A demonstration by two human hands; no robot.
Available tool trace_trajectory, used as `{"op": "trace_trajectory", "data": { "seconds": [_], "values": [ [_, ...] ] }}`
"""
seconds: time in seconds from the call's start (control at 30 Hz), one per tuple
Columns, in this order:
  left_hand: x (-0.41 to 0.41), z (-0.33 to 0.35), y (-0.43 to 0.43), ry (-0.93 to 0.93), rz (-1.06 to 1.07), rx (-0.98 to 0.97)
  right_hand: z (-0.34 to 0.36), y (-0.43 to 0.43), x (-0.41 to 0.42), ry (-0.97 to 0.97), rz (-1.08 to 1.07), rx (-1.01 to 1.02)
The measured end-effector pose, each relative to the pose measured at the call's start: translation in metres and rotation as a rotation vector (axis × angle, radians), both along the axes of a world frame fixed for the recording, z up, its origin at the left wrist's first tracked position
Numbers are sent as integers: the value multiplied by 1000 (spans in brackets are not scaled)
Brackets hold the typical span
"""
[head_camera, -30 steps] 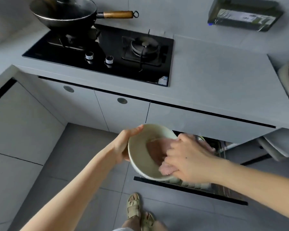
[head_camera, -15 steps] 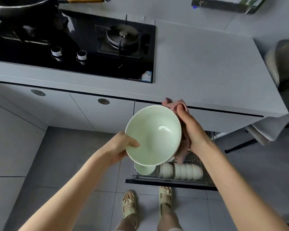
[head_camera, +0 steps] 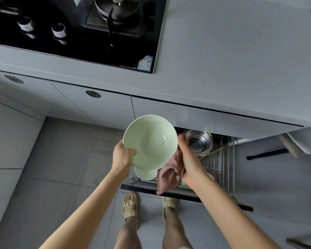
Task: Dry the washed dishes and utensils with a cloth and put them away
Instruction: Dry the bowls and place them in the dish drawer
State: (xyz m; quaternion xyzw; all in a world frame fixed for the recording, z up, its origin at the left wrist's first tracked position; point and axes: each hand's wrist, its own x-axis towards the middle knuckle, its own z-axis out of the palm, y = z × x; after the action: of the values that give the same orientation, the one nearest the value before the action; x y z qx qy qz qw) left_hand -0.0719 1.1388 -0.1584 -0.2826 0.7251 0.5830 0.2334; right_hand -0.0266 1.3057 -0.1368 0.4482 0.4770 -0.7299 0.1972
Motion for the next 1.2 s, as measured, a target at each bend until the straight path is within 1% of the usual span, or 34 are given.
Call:
{"op": "trace_trajectory", "data": {
  "seconds": [0.07,0.13,0.2,0.3,0.4,0.5,0.57,0.67,0.77,0.83,0.97,1.2],
  "values": [
    [0,-21,10,-7,-8,-40,-15,13,-1,-44,114,140],
    [0,-42,20,-10,-56,-80,-33,25,-3,35,237,337],
    [5,-64,27,-35,-112,-108,-63,35,-3,70,352,541],
    [18,-107,33,-132,-209,-182,-109,45,2,-29,519,809],
    [32,-163,32,-258,-259,-277,-163,46,11,-68,637,939],
    [44,-201,32,-338,-479,-366,-204,43,20,-105,657,992],
    [49,-231,32,-371,-587,-380,-237,39,22,-134,666,1011],
    [50,-274,26,-429,-588,-380,-283,30,22,-141,701,1013],
    [44,-315,18,-417,-605,-459,-323,21,20,-135,714,1028],
    [38,-338,13,-412,-604,-471,-344,15,16,-146,731,1045],
    [32,-369,5,-433,-602,-509,-374,3,11,-190,776,1052],
    [37,-403,-6,-449,-577,-536,-405,-12,12,-199,771,1044]
  ]
}}
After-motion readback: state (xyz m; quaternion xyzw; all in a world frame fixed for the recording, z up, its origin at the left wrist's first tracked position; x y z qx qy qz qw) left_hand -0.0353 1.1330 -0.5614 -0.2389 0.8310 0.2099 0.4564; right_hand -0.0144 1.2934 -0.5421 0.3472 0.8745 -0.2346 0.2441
